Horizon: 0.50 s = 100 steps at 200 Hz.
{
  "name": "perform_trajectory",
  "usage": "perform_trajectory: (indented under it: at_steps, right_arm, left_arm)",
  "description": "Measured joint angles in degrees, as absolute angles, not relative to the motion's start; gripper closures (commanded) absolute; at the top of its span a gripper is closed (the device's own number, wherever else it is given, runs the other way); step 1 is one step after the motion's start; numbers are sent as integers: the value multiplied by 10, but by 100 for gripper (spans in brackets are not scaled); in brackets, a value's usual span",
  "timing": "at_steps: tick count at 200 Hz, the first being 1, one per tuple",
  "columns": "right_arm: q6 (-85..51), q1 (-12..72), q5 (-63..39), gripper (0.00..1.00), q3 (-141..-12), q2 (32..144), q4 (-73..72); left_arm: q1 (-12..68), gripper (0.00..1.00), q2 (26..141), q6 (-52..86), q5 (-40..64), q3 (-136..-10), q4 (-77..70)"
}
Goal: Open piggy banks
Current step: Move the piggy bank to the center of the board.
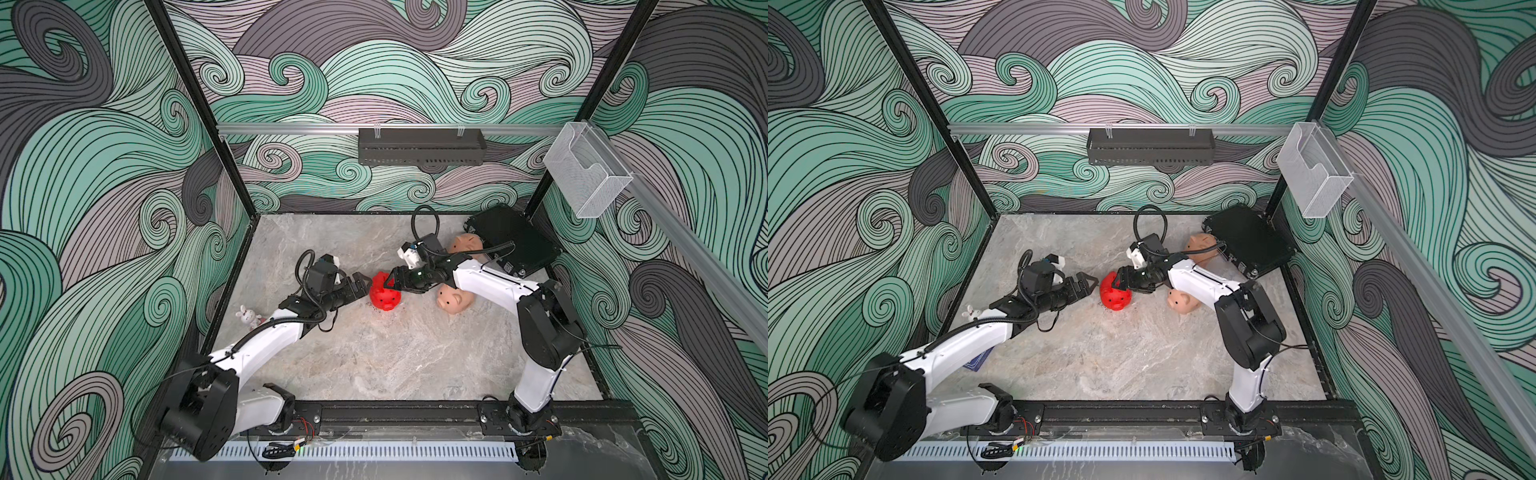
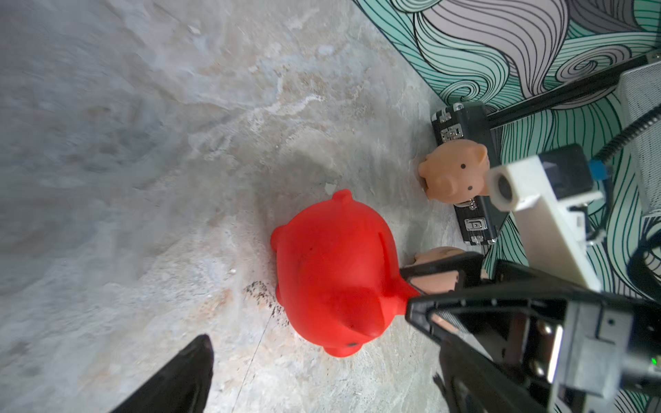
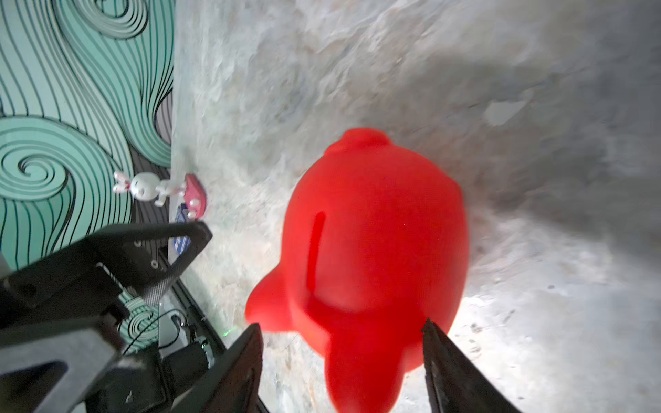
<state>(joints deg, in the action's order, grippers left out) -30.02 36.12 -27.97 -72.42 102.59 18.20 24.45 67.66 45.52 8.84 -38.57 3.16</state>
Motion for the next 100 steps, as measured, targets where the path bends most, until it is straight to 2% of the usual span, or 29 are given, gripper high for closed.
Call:
perform_trajectory:
  at_steps: [26, 49, 76, 100]
  right_arm:
    - [-289, 390, -272, 28, -706, 996, 168]
    - [-265, 385, -208, 31, -681, 954, 176]
    - [-245, 378, -111, 36, -671, 915, 206]
    - [-236, 377, -57, 39, -677, 923, 230]
  left_arm:
    - [244, 1, 630, 438, 55, -381, 79]
    - [244, 1, 618, 410, 49, -385, 105]
    - [244, 1, 660, 374, 52, -446, 174]
    - [248, 1, 717, 345, 56, -519, 202]
